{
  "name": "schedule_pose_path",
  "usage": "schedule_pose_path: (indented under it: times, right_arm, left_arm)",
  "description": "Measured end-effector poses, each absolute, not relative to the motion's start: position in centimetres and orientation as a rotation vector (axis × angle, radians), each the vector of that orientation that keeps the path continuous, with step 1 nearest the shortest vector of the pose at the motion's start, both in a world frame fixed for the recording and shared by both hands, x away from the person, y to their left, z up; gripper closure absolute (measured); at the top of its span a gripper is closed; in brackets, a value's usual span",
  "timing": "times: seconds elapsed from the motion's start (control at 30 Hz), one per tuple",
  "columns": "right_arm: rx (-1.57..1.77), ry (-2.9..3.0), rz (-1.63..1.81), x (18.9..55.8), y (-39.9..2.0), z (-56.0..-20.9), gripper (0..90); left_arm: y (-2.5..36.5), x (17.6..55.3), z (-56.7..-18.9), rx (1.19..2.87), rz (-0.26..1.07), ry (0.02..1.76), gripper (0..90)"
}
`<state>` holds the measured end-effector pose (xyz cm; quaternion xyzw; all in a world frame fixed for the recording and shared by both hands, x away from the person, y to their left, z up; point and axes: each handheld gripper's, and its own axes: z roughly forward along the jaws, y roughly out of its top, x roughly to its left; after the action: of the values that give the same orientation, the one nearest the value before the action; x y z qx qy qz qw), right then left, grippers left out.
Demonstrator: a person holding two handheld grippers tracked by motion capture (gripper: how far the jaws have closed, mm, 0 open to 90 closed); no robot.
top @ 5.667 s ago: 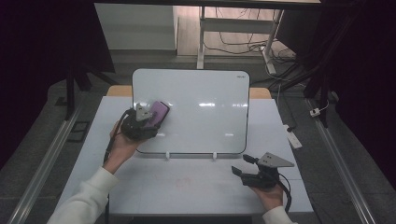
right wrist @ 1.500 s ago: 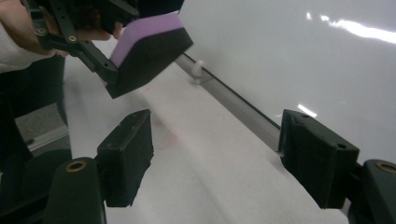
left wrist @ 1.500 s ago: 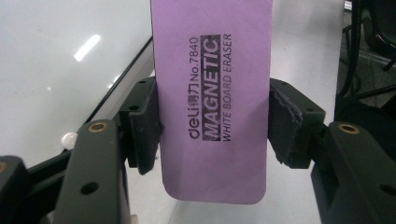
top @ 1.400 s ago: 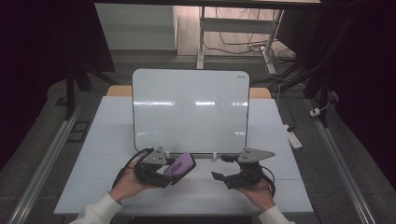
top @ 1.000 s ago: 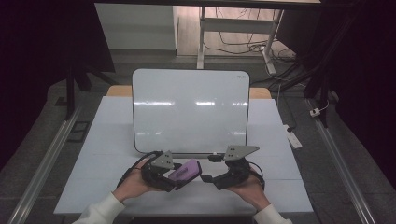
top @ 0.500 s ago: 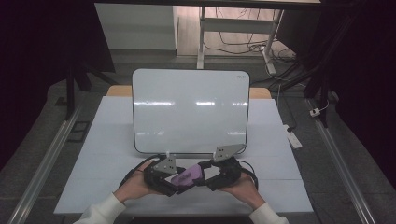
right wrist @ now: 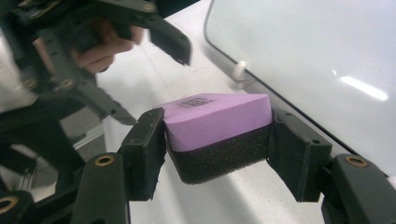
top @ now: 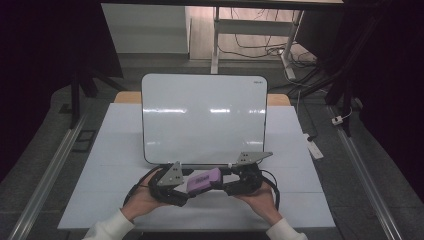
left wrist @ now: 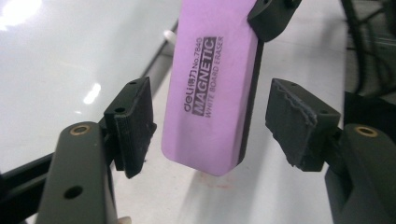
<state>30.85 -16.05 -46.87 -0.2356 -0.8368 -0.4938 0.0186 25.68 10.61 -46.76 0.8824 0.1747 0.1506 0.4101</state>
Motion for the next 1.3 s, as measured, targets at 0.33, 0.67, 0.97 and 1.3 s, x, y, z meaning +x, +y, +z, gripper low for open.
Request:
schedule_pose_path:
  times: [0.33,0.67,0.97,1.3]
  right_arm:
    - [-0.836,-2.555,-1.549,30.9,-15.9,-47.4,38.7]
    - [-0.909,-2.454,-1.602,30.7,-15.8,-47.4,38.7]
    - [-0.948,-2.425,-1.605,30.6,-15.7,-47.5,40.0]
    - [-0.917,-2.388,-1.703,30.5,-16.0,-47.4,25.9]
  left_arm:
    - [8.8,24.6,-47.1,2.251,0.513,0.445,33.5]
    - [7.7,24.4,-47.7,2.269,0.592,0.456,41.0]
    - [7.6,24.2,-48.1,2.298,0.646,0.442,59.0]
    - [8.5,24.7,-47.5,2.247,0.627,0.525,66.0]
